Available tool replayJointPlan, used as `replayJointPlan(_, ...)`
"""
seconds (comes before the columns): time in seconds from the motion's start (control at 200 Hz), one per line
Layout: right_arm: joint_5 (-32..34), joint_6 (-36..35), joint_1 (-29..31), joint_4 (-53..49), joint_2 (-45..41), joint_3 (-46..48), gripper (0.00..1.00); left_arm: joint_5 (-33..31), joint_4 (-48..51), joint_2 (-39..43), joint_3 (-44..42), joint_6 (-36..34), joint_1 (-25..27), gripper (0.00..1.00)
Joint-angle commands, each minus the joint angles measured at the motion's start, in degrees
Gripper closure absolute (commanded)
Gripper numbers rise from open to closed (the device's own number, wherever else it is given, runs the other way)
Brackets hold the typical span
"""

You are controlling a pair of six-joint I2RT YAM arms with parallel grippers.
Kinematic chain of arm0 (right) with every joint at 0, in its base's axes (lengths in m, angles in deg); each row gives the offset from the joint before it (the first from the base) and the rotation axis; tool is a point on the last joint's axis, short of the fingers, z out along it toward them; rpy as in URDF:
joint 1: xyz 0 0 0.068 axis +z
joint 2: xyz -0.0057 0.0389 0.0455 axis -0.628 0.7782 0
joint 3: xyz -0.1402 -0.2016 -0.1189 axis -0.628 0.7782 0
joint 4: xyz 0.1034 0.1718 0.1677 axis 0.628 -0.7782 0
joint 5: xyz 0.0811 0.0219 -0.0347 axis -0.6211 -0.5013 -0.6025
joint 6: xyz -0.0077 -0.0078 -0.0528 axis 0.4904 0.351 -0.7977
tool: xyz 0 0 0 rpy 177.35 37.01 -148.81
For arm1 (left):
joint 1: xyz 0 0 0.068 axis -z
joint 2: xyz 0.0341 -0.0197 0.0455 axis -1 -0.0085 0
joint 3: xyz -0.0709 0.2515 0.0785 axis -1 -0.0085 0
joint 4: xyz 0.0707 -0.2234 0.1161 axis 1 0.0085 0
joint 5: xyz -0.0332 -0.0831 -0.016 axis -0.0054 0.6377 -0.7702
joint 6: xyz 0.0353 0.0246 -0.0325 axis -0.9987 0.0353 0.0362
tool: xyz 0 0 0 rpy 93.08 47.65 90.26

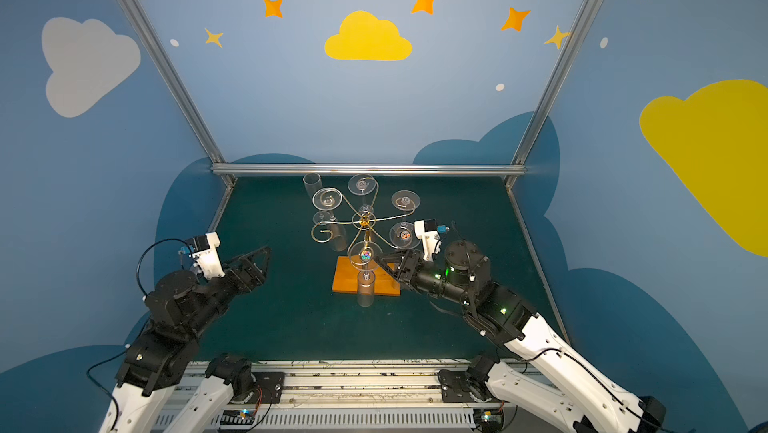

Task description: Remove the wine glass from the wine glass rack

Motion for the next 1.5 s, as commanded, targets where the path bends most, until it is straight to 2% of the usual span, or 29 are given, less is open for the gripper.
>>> replayJointPlan(0.0,0.5,0.6,0.4,2.4,0.2,0.9,0.7,-0.3,-1.9,0.5,-0.3,-0.8,-0.1,0.09)
replayJointPlan(0.771,1.6,3.7,0.9,3.7,0.5,1.2,0.82,-1.5,-1.7,2.5,-0.7,-2.0,-0.2,0.08)
replayJointPlan(1.342,2.0,5.1,1.5,4.4,-0.6,1.7,1.0,-1.9,-1.1,3.1,-0.3,-1.9,-0.1,0.08)
replayJointPlan(1.497,2.0,6.2,1.6,5.2,-0.8,1.7,1.0,-1.9,-1.1,3.4,-0.3,-1.6,-0.2,0.08)
